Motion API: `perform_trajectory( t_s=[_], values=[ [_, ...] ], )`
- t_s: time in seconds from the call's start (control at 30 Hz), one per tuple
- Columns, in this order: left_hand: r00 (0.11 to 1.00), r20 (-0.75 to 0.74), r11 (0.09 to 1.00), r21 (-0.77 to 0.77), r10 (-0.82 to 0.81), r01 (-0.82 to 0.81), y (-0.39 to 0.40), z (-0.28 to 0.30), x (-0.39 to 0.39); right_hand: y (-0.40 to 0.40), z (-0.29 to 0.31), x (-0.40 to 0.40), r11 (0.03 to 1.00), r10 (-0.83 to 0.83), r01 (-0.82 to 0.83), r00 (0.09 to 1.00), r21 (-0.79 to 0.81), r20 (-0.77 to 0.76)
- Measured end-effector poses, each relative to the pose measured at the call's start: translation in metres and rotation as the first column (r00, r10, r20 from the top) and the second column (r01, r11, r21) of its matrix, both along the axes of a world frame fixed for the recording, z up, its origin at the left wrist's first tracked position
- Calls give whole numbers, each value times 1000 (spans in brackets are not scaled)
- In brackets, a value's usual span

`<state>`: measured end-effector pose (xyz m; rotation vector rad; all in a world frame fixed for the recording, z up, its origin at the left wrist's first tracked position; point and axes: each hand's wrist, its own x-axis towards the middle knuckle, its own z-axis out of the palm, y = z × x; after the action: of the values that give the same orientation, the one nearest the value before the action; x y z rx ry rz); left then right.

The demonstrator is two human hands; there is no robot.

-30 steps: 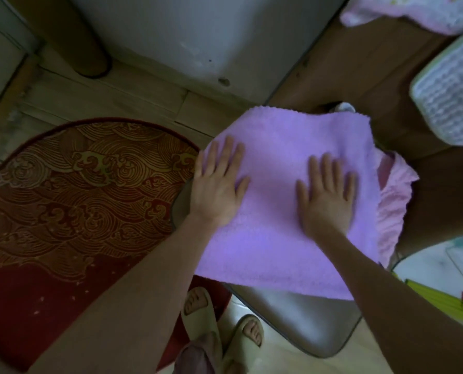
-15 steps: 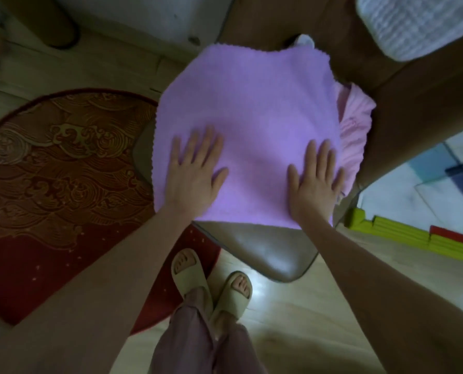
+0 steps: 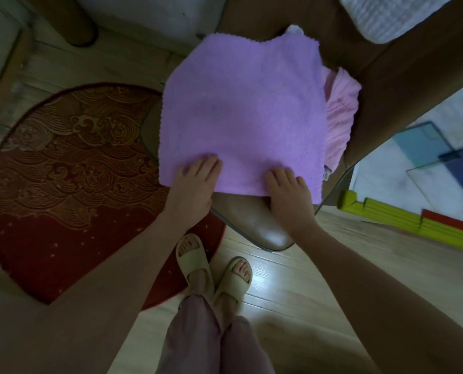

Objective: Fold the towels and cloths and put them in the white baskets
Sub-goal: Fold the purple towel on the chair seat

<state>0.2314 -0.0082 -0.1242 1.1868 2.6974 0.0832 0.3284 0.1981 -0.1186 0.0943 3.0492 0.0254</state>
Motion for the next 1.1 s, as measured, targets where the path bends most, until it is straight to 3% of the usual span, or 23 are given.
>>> perform_trajectory(
  t_s=[0.13,0.23,0.33,0.4,0.47,0.53,0.67,0.83,0.93,1.1],
  values=[
    [997,81,985,169,11,-25,6,0,-8,11,12,-12,995,-84,89,992,-49,89],
    [965,246,949,271,93,-161,9,11,-15,16,30,-21,921,-326,336,942,-199,82],
    [800,555,784,383,227,-488,12,36,-26,24,55,-31,770,-525,491,851,-407,33],
    [694,681,684,393,233,-615,15,58,-41,31,74,-42,642,-604,495,797,-585,12],
    [730,633,677,421,257,-604,18,72,-60,41,88,-58,613,-606,439,795,-657,-34],
    [788,543,707,434,289,-558,23,86,-80,50,98,-74,656,-568,378,817,-654,-97],
    [902,392,841,412,183,-350,27,117,-105,62,115,-95,727,-521,326,836,-604,-175],
    [885,392,845,358,250,-397,28,157,-115,65,158,-87,797,-385,258,914,-545,-130],
    [906,366,889,311,213,-335,29,192,-120,73,188,-85,861,-284,211,954,-463,-93],
    [960,210,967,132,187,-217,43,253,-124,81,251,-86,857,-348,235,920,-458,-180]
  ],
)
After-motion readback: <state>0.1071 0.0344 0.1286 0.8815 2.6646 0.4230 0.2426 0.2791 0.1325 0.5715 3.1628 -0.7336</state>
